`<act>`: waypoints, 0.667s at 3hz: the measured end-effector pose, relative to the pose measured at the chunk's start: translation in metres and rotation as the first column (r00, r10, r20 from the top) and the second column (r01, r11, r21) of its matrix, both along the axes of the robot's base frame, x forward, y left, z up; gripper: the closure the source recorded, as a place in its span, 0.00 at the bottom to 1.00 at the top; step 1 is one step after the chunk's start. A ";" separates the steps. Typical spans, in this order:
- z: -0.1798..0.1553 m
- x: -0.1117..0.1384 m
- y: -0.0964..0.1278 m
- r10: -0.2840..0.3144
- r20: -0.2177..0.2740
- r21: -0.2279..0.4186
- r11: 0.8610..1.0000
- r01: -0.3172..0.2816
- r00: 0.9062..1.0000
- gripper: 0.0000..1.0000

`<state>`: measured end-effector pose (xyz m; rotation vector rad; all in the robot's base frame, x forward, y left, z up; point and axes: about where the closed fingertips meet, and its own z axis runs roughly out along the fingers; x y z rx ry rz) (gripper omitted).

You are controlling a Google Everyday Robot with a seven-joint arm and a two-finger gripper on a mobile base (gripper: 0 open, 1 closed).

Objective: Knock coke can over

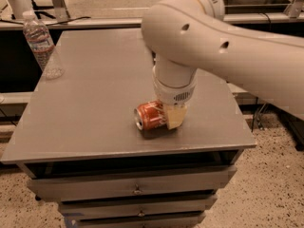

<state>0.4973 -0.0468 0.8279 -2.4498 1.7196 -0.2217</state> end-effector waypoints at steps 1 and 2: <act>-0.002 0.013 -0.018 0.024 0.062 -0.124 0.992 -0.017 0.998 0.98; -0.001 0.013 -0.019 0.025 0.063 -0.127 0.992 -0.017 0.998 0.82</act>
Offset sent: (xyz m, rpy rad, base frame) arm 0.0326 -0.0381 0.0001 -0.2776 -0.1345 0.0594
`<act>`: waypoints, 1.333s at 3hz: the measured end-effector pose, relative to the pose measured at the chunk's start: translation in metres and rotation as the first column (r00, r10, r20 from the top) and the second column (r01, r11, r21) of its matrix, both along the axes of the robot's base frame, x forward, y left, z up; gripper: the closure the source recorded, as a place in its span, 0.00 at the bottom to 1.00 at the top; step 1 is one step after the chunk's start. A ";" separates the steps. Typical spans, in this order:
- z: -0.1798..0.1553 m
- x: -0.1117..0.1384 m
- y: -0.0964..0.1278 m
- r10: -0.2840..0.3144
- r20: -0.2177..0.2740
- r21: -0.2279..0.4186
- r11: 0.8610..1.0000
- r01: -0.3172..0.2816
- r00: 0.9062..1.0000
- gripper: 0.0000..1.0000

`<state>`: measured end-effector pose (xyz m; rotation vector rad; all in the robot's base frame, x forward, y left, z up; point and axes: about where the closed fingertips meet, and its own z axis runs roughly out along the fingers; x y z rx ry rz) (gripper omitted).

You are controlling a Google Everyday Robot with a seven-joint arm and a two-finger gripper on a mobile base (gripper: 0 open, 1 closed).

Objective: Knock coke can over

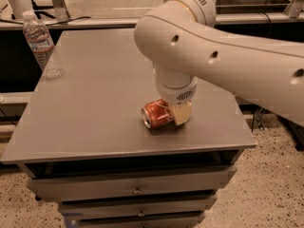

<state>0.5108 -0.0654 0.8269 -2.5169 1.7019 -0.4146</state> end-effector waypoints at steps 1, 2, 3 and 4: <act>0.002 0.006 -0.008 0.019 0.027 -0.056 0.998 -0.017 0.999 0.57; 0.004 0.009 -0.014 0.036 0.043 -0.093 0.995 -0.032 0.998 0.34; 0.007 0.010 -0.017 0.050 0.048 -0.103 0.994 -0.044 0.998 0.11; 0.011 0.007 -0.017 0.063 0.047 -0.098 0.993 -0.058 0.997 0.00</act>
Offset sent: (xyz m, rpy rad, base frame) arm 0.0146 -0.0192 0.0029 -0.1372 -0.0592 0.0564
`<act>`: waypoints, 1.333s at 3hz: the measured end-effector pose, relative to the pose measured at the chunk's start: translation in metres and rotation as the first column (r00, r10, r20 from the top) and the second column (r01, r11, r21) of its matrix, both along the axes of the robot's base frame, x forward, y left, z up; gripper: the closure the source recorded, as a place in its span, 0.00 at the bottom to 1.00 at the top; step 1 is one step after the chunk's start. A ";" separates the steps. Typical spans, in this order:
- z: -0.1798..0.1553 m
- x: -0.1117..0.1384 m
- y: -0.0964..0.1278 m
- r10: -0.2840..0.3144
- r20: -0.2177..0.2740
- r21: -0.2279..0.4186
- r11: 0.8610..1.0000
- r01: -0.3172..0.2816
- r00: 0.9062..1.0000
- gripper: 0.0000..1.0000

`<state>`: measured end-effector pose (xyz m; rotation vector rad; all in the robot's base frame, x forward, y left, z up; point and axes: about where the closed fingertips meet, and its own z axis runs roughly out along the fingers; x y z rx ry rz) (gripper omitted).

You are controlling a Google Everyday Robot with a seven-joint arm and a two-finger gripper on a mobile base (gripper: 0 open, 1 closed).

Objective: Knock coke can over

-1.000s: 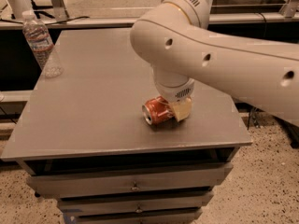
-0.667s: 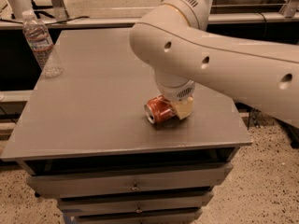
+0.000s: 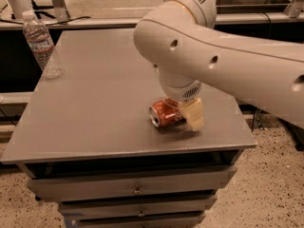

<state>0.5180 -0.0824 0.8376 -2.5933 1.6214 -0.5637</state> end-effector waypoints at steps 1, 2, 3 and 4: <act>0.004 -0.003 -0.002 -0.009 -0.019 0.045 0.999 0.010 1.000 0.00; 0.010 -0.002 -0.007 -0.045 -0.058 0.148 0.987 0.054 0.997 0.00; 0.015 0.005 -0.028 -0.109 -0.117 0.310 0.940 0.141 0.987 0.00; 0.018 0.013 -0.056 -0.178 -0.185 0.469 0.848 0.246 0.966 0.00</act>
Offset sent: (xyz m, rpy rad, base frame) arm 0.0008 -0.0156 0.0231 0.3432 0.1257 -0.1246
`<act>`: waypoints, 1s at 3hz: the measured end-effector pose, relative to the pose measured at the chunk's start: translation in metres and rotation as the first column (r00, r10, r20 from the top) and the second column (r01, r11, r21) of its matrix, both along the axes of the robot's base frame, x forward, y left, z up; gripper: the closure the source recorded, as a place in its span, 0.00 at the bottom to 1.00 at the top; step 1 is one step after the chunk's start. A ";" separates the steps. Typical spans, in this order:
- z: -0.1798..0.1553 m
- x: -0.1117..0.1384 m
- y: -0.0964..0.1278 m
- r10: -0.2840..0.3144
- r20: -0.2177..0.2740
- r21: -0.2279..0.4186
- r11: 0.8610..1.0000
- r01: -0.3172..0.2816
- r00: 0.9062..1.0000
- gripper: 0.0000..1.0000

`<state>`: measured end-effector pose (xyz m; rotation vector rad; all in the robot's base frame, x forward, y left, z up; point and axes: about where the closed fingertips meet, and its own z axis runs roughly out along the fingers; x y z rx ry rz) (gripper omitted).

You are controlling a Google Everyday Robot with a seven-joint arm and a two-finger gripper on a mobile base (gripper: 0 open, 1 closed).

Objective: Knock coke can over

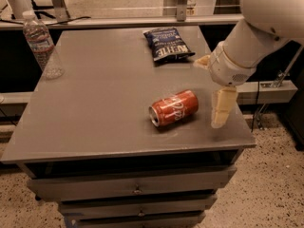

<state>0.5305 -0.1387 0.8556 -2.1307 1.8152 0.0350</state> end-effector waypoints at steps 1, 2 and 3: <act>0.004 0.006 -0.031 -0.087 -0.033 0.196 0.976 0.092 0.996 0.00; 0.010 0.006 -0.051 -0.125 -0.067 0.376 0.916 0.141 0.990 0.00; 0.022 0.004 -0.039 -0.124 -0.086 0.457 0.877 0.149 0.989 0.00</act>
Offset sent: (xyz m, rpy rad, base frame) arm 0.0032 -0.0715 0.0396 0.7280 0.0779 -0.1995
